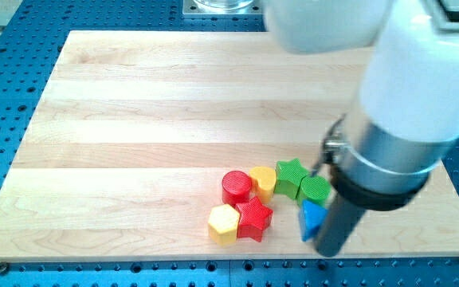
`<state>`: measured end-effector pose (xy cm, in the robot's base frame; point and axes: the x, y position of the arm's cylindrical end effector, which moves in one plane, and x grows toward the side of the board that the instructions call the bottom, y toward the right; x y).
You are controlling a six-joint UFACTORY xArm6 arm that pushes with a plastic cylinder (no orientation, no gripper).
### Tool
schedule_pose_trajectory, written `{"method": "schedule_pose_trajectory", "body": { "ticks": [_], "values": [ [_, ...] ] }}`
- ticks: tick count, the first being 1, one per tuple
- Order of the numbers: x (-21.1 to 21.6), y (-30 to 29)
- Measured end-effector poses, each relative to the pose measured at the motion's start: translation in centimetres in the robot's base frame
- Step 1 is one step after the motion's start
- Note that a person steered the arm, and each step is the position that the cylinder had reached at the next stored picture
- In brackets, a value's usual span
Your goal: Move the triangle right to the red star
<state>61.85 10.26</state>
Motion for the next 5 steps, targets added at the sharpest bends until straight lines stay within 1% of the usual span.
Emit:
{"method": "schedule_pose_trajectory", "body": {
  "ticks": [1, 2, 4, 5],
  "values": [
    [0.0, -2.2],
    [0.0, -2.4],
    [0.0, -1.5],
    [-1.7, 2.1]
  ]
}}
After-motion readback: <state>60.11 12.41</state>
